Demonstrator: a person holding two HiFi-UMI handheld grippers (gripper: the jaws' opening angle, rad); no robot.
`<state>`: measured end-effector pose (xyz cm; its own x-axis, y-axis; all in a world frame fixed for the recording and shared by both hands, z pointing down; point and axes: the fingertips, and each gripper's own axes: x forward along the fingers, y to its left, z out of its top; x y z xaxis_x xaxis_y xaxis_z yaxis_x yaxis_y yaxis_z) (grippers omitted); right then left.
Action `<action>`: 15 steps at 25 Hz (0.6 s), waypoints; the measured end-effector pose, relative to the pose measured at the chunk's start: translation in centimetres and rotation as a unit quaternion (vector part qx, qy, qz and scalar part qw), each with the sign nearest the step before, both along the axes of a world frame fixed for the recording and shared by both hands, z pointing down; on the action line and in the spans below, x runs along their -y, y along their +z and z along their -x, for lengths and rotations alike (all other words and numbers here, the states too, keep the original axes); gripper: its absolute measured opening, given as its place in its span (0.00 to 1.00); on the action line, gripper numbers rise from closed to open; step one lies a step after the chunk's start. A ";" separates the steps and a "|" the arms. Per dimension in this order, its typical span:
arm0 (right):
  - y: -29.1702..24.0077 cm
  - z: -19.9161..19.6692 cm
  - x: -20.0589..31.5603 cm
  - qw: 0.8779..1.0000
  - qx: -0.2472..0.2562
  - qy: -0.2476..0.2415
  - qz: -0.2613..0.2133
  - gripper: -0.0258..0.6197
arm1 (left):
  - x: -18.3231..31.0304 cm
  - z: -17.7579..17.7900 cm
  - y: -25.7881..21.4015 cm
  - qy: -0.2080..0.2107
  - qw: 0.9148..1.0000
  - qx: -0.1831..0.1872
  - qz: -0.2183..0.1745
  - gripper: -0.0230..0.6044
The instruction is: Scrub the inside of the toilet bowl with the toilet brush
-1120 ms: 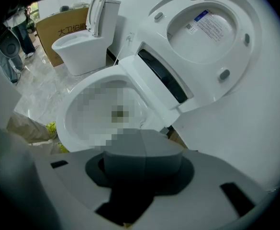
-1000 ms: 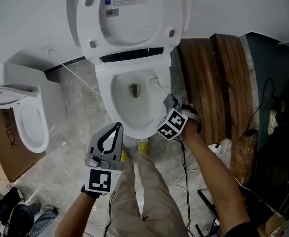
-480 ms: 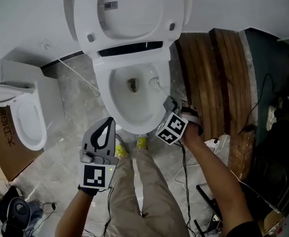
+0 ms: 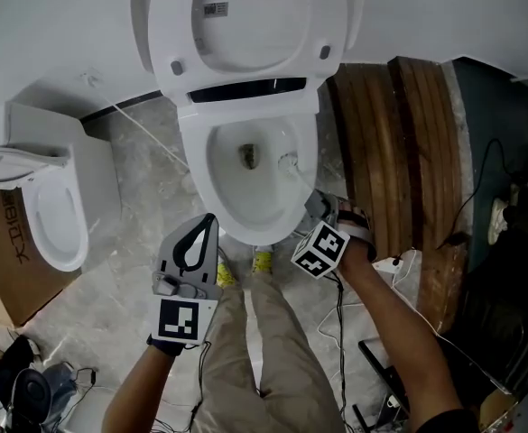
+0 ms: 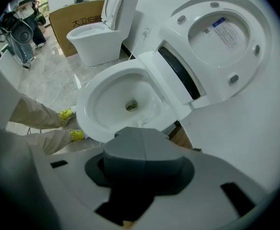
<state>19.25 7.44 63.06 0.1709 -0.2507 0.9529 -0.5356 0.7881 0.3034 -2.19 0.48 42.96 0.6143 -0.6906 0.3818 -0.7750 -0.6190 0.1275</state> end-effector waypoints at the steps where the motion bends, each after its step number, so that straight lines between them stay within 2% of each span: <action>1: 0.0 0.0 -0.2 1.000 0.000 0.000 0.001 0.28 | 0.0 0.1 0.1 0.000 1.000 0.001 0.000 0.05; 7: -0.5 0.6 -1.8 1.000 0.006 0.003 0.010 0.28 | 0.1 1.4 1.2 -0.018 1.000 0.008 0.008 0.05; 15: -1.1 2.5 -4.6 0.999 0.010 -0.007 0.040 0.28 | -0.3 1.6 1.7 -0.016 1.000 0.009 0.014 0.05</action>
<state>16.70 12.00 61.97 0.1476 -0.1765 0.9732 -0.5293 0.8171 0.2284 -3.77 0.73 44.68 0.5846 -0.6995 0.4110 -0.7971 -0.5896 0.1303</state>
